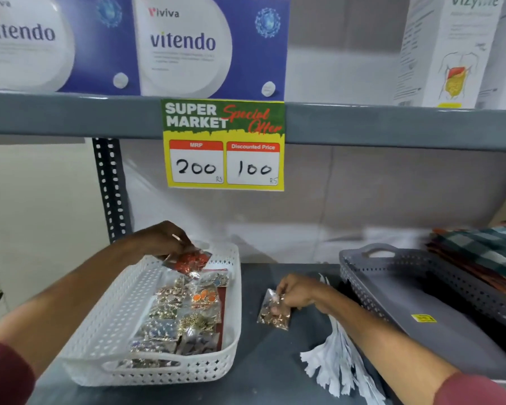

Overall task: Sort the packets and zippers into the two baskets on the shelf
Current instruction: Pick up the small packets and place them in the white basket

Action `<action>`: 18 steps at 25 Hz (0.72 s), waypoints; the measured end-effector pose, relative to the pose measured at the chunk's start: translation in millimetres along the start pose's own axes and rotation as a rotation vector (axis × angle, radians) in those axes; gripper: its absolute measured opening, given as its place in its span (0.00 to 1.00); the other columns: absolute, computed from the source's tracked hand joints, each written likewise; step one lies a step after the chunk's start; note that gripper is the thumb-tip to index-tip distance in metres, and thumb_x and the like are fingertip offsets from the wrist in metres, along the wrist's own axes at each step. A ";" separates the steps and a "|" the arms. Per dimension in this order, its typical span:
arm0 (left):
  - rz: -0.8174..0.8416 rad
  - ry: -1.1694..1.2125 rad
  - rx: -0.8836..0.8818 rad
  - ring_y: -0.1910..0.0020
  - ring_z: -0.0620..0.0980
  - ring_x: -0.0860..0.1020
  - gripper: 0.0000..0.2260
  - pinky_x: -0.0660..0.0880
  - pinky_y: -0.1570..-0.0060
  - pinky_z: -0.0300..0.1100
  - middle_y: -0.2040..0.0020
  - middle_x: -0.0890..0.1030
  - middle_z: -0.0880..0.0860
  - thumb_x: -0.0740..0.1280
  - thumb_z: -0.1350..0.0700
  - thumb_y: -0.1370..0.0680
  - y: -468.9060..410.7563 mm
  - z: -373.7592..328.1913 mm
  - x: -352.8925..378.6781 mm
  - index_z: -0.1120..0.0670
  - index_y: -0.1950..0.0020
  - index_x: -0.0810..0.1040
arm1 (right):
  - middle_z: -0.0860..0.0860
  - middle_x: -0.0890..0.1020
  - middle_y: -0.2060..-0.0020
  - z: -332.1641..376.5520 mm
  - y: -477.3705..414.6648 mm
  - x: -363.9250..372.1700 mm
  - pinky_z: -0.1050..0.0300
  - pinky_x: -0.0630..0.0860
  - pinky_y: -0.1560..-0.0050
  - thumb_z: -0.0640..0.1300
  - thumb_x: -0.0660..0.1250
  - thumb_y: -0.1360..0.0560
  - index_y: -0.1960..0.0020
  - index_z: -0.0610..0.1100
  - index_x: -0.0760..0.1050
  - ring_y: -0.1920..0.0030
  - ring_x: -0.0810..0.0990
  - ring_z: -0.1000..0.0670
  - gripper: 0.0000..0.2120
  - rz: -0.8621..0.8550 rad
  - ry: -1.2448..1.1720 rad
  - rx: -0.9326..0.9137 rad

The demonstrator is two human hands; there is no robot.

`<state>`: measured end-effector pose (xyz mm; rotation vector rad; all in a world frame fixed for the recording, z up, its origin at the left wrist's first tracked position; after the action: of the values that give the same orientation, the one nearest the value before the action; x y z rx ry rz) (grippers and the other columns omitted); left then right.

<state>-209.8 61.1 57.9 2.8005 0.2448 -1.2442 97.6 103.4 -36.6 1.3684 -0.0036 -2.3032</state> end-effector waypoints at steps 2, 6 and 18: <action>0.064 -0.060 -0.106 0.73 0.42 0.78 0.07 0.73 0.75 0.33 0.73 0.82 0.47 0.74 0.58 0.27 13.3 25.9 -1.5 0.50 0.65 0.85 | 0.53 0.79 0.61 1.9 -0.7 -3.6 0.63 0.74 0.62 0.44 0.78 0.31 0.57 0.51 0.74 0.56 0.78 0.52 0.12 0.034 -0.132 0.010; 0.172 -0.163 -0.229 0.70 0.47 0.76 0.09 0.74 0.70 0.36 0.64 0.81 0.54 0.70 0.70 0.31 30.5 56.6 8.8 0.57 0.57 0.85 | 0.52 0.81 0.60 33.8 3.1 -43.9 0.62 0.75 0.65 0.38 0.77 0.30 0.56 0.49 0.77 0.62 0.79 0.54 0.11 -0.178 -0.456 -0.082; 0.051 -0.521 -0.126 0.61 0.46 0.82 0.09 0.81 0.58 0.37 0.58 0.82 0.49 0.70 0.56 0.27 24.3 64.1 20.6 0.54 0.49 0.84 | 0.47 0.80 0.51 155.5 20.1 8.1 0.62 0.80 0.66 0.34 0.75 0.32 0.39 0.43 0.74 0.61 0.82 0.52 0.24 -0.044 -0.155 -0.285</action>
<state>-238.9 31.5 -0.3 2.2609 0.2056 -1.8074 -27.4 47.2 39.9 1.0559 0.2967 -2.3330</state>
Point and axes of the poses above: each hand's wrist, its own y-axis away from the middle knuckle, its own x-axis out of the palm, z = x × y, the point moved 5 cm from there along -y, towards the middle knuckle
